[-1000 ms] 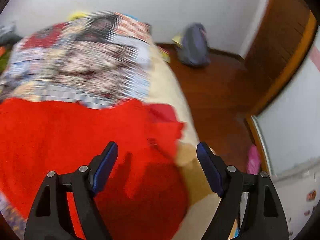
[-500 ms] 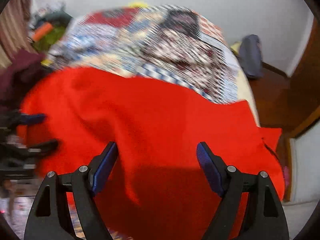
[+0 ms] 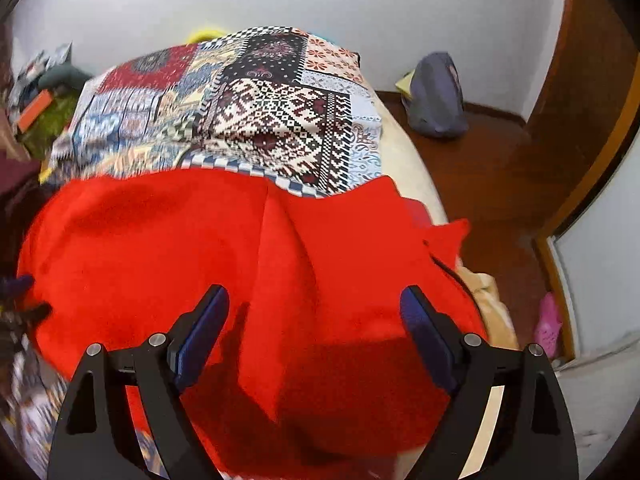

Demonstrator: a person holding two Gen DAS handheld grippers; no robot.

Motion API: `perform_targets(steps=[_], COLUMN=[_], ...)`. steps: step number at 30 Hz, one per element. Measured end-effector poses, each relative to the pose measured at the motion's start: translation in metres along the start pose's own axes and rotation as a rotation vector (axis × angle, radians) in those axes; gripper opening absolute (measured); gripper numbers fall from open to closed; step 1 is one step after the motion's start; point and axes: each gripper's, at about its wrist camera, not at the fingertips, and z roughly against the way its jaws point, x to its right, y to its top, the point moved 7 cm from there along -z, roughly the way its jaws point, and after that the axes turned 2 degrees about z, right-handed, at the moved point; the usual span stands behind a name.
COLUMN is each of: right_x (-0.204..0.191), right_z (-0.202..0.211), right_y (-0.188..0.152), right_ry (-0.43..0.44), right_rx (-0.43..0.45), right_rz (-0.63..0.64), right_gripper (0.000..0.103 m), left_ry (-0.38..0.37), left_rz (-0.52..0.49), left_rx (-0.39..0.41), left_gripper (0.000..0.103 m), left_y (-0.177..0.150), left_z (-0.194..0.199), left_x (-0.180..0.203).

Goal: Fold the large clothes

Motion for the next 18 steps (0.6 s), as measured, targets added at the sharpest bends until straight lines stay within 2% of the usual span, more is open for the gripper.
perform_targets(steps=[4,8,11,14,18], right_x=[0.022,0.052,0.058,0.058,0.043], right_z=[-0.013,-0.011,0.005,0.019,0.042], right_y=[-0.034,-0.059,-0.061,-0.053,-0.041], right_ry=[-0.077,-0.047,-0.043,-0.099,-0.034], right_rx=[-0.052,-0.074,-0.071,-0.054,0.014], right_rz=[0.039,-0.089,-0.127,-0.127,-0.117], right_gripper=[0.086,0.086,0.086,0.086,0.086], left_ry=[-0.028,-0.072,-0.134,-0.227,-0.331], left_rz=[0.085,0.175,0.263,0.358,0.442], left_rx=[-0.036,-0.049,-0.068,-0.086,-0.11], left_gripper=[0.081,0.081,0.081,0.081,0.081], left_y=[-0.024,-0.041,-0.051,-0.057,-0.059], left_z=[0.011,0.028,0.037,0.04,0.033], left_x=[-0.013,-0.021,-0.024,-0.022,-0.013])
